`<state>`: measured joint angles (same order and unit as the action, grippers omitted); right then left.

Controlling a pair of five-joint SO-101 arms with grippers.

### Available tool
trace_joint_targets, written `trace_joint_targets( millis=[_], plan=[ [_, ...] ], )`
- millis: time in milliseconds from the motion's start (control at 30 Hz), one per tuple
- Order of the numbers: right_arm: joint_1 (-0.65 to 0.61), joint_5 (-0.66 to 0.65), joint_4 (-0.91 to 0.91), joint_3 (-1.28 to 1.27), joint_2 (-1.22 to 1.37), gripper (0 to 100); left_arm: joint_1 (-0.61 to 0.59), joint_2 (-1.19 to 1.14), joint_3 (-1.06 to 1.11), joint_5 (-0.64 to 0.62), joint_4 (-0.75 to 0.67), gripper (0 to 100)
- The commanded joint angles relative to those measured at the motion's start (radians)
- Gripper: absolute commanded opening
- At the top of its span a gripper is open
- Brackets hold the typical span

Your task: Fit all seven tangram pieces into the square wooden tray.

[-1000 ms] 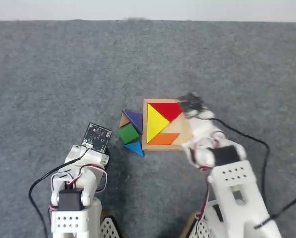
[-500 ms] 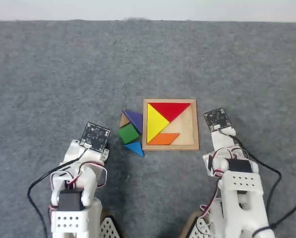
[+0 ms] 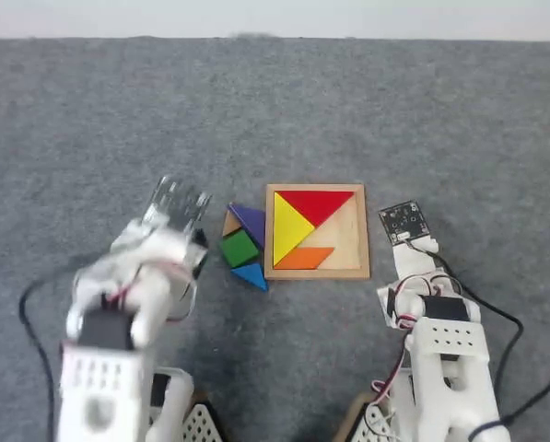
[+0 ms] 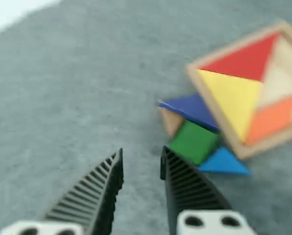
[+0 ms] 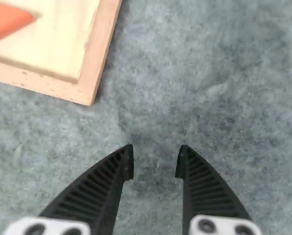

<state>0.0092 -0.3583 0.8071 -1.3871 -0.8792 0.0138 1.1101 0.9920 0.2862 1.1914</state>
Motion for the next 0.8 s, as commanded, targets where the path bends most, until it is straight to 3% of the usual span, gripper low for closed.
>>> trace_joint_targets(
  millis=[0, 200, 333, 767],
  plan=[
    [0.008, -0.015, -0.025, 0.006, -0.016, 15.8, 0.101, -0.433, -0.303, -0.025, -0.021, 13],
    [0.007, -0.015, -0.027, -0.003, -0.025, 15.8, 0.117, -0.792, -0.453, -0.183, -0.155, 24],
    [0.007, -0.015, -0.027, -0.003, -0.025, 15.8, 0.121, -0.990, -0.509, -0.239, -0.207, 25],
    [0.007, -0.020, -0.027, -0.005, -0.025, 15.8, 0.060, -1.260, -0.664, -0.471, -0.137, 25]
  ],
)
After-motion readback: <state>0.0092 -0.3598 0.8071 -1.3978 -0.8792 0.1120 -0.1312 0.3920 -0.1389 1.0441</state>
